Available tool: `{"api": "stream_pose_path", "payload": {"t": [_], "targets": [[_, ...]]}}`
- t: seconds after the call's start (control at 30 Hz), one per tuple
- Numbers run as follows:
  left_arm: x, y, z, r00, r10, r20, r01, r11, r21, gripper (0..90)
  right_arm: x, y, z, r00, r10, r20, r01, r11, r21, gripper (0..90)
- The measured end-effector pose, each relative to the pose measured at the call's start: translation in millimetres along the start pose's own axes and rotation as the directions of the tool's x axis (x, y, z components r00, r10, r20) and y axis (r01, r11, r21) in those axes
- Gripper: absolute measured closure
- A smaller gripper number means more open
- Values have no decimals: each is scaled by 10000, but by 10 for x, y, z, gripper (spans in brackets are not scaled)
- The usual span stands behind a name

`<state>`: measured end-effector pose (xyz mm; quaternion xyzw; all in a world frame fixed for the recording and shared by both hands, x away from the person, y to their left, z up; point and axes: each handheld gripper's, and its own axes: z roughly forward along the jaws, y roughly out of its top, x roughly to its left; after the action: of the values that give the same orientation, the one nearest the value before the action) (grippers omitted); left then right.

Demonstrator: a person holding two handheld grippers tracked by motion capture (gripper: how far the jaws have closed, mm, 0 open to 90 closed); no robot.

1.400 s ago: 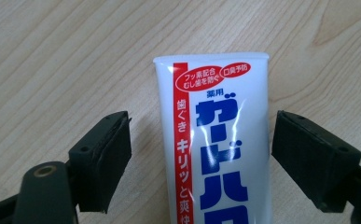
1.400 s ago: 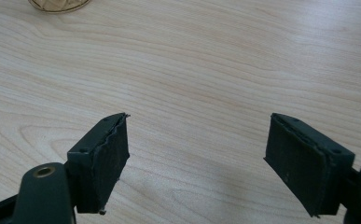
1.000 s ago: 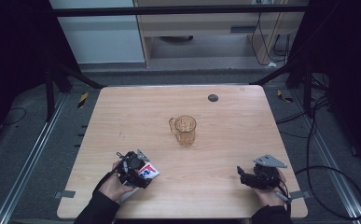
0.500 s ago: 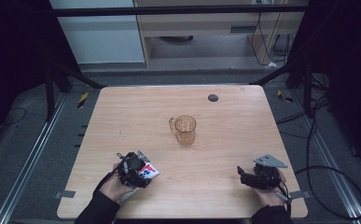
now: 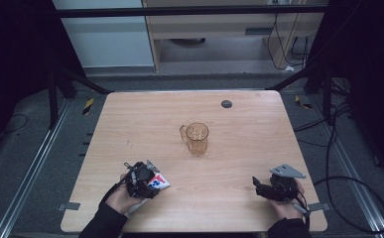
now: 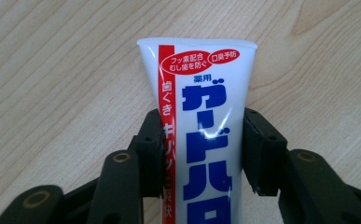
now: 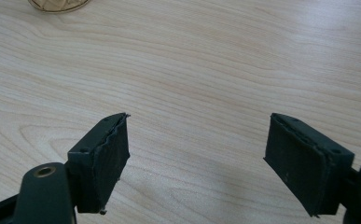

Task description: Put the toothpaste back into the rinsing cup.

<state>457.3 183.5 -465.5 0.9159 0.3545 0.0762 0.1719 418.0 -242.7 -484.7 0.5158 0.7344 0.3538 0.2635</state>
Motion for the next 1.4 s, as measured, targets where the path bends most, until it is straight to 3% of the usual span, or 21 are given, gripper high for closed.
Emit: {"api": "stream_pose_path", "payload": {"t": [0.33,0.47,0.57,0.8,0.9,1.07,1.4], "targets": [[-21,-4,-90,9999,71,107,-69,9999,-154,676,-5,-1,-2,10000,30,11,-30,10000,10,213],[-41,0,-173,9998,43,177,-33,9985,-548,686,-10,-1,-7,10000,74,-13,-74,10000,22,213],[-37,2,-282,9999,23,142,-8,9950,-1000,689,-10,-3,-7,10000,68,-9,-68,10000,29,214],[-2,-20,-496,9997,-195,-113,166,9758,-2179,692,-8,-3,-3,10000,41,3,-41,10000,22,214],[6,-25,-569,9992,-287,-263,208,9643,-2639,692,-9,-1,-4,10000,50,-1,-50,10000,12,215],[20,-20,-698,9975,-455,-547,239,9383,-3449,694,-5,0,1,10000,28,10,-28,10000,-10,218],[48,52,-968,9867,-847,-1388,22,8603,-5098,700,10,6,-3,10000,94,-7,-94,10000,-33,219]]}}
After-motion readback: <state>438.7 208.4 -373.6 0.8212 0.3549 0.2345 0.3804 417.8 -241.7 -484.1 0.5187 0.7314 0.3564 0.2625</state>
